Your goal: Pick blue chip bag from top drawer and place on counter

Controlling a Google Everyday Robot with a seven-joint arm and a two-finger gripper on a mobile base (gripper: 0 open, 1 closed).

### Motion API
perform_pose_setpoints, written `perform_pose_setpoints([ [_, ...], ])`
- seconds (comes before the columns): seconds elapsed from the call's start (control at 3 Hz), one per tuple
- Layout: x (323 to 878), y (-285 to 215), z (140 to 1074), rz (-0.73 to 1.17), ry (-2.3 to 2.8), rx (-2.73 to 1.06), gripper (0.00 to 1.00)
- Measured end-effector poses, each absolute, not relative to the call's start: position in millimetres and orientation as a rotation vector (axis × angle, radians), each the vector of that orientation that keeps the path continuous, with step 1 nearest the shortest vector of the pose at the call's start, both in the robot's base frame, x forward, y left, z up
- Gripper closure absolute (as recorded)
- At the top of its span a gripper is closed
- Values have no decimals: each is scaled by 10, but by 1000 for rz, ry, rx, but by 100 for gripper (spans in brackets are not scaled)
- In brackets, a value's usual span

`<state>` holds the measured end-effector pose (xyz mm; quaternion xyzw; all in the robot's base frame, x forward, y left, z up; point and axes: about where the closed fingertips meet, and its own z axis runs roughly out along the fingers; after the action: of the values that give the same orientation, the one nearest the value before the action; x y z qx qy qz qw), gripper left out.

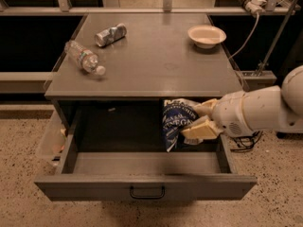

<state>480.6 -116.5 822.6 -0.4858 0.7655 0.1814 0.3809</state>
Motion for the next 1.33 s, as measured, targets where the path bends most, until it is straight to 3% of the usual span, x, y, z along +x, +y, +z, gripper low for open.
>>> perform_pose_setpoints([
  [0.67, 4941, -951, 9027, 353, 1858, -1395, 100],
  [1.33, 5897, -224, 8850, 508, 1738, -1537, 100],
])
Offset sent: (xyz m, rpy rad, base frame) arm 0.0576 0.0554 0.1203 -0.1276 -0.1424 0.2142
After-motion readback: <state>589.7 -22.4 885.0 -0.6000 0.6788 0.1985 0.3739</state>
